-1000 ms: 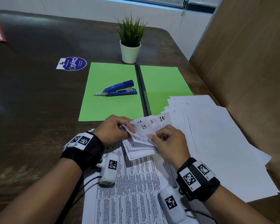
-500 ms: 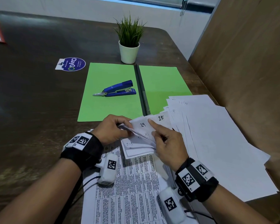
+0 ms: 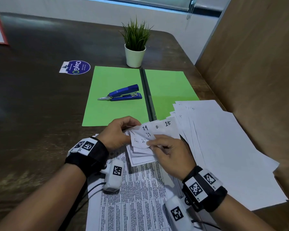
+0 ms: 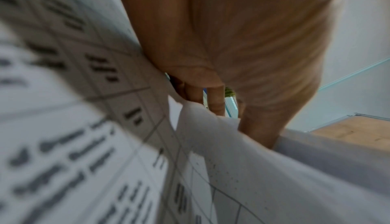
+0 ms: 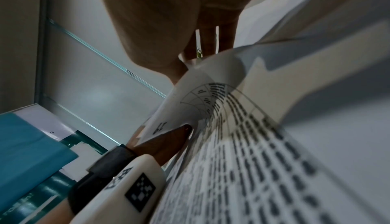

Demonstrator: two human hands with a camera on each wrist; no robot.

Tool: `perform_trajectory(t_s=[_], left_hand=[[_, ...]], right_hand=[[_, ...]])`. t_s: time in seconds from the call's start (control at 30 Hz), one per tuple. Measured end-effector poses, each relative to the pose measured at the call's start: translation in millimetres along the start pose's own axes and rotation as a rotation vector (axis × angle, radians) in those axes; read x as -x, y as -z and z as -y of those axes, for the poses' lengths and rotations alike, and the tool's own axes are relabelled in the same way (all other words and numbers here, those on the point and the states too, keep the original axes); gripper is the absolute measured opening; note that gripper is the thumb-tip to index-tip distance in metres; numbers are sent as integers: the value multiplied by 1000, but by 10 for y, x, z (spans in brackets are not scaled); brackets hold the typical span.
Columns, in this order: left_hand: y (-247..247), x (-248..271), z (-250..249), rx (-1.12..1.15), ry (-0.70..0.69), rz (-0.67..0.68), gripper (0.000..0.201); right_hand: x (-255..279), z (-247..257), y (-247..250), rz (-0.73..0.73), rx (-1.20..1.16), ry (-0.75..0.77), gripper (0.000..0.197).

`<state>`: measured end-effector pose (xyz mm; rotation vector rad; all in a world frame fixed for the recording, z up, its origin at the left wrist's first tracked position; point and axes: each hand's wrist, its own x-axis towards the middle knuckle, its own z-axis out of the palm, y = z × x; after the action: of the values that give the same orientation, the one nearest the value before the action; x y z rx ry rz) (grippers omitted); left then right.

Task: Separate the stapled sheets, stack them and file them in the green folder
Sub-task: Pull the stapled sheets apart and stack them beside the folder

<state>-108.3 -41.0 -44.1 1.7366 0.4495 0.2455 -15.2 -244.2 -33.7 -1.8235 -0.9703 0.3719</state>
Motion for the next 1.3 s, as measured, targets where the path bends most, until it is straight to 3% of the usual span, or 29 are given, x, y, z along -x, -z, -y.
perform_trajectory(t_s=[0.1,0.17,0.27,0.4,0.67,0.8,1.07,1.3], left_hand=[[2,7,-29,-22,58,35,37],[3,19,-59,-22,62,51,29],[2,37,-94,-15,47,61,34],[6,25,-60,3,29,63,30],[18,9,-32,-9,2,75,25],[30,-6,1,-21,-6,63,25],[46,2,-101,-73,-1,95,31],[126,-34,-60,-117,60,108,4]], right_hand=[[50,172,33,53,-29,11,12],[30,194,31,-25,-83,-9,15],[-94,73,-9,-128,-39,-174,11],[-150,11,4,19,257,-270,50],[-178,74,-47,-40,289,-236,47],[-218,25,-119,-19,293,-211,12],[-128,73,-69,-111,262,-136,23],[-105,-6,-11,-95,157,-137,31]])
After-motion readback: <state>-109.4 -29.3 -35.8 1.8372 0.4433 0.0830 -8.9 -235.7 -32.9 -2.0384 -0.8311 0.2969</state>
